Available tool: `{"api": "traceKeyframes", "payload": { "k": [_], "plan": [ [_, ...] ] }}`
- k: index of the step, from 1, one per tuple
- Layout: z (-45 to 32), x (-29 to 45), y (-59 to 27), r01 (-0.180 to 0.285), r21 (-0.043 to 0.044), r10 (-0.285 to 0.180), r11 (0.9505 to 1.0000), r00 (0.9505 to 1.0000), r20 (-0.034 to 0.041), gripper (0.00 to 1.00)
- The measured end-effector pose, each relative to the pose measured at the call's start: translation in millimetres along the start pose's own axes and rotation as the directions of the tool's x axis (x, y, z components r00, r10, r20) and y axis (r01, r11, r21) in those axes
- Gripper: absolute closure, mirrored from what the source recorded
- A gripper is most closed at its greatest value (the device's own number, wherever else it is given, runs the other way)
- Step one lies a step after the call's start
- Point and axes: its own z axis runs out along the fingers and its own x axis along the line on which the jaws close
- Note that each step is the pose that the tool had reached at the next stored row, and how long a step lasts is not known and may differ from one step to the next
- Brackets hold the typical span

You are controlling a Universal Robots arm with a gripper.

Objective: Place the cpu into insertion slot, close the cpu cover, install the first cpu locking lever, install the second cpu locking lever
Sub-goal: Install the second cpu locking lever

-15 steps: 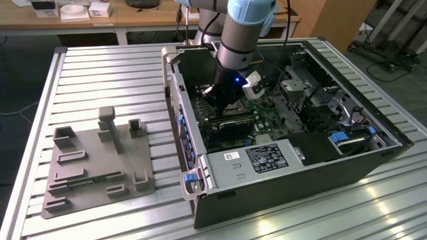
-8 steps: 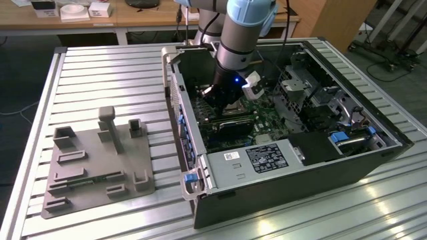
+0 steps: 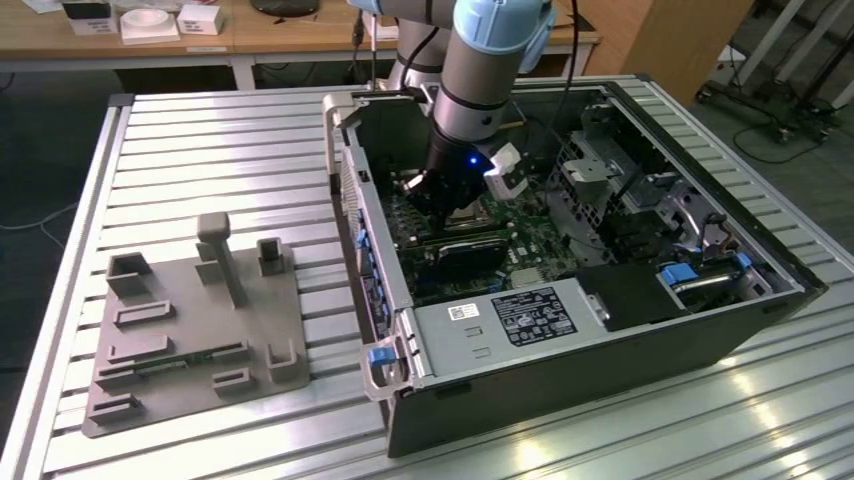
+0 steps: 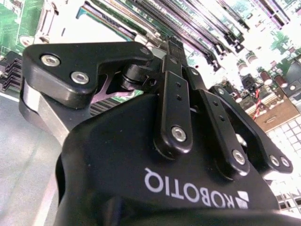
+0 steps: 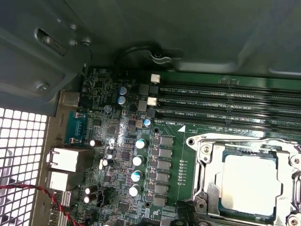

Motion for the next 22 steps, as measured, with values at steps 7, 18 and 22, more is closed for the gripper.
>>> {"api": "traceKeyframes", "payload": {
  "k": [7,18,22],
  "plan": [
    [0.2,0.0,0.1,0.0,0.0059,0.0,1.0,1.0,-0.0004,0.89],
    [-6.4,0.3,0.4,0.002,0.0071,-0.002,1.0,1.0,-0.0007,0.89],
    [-10.6,0.4,0.8,0.002,0.0071,-0.002,1.0,1.0,-0.0005,0.89]
  ]
}}
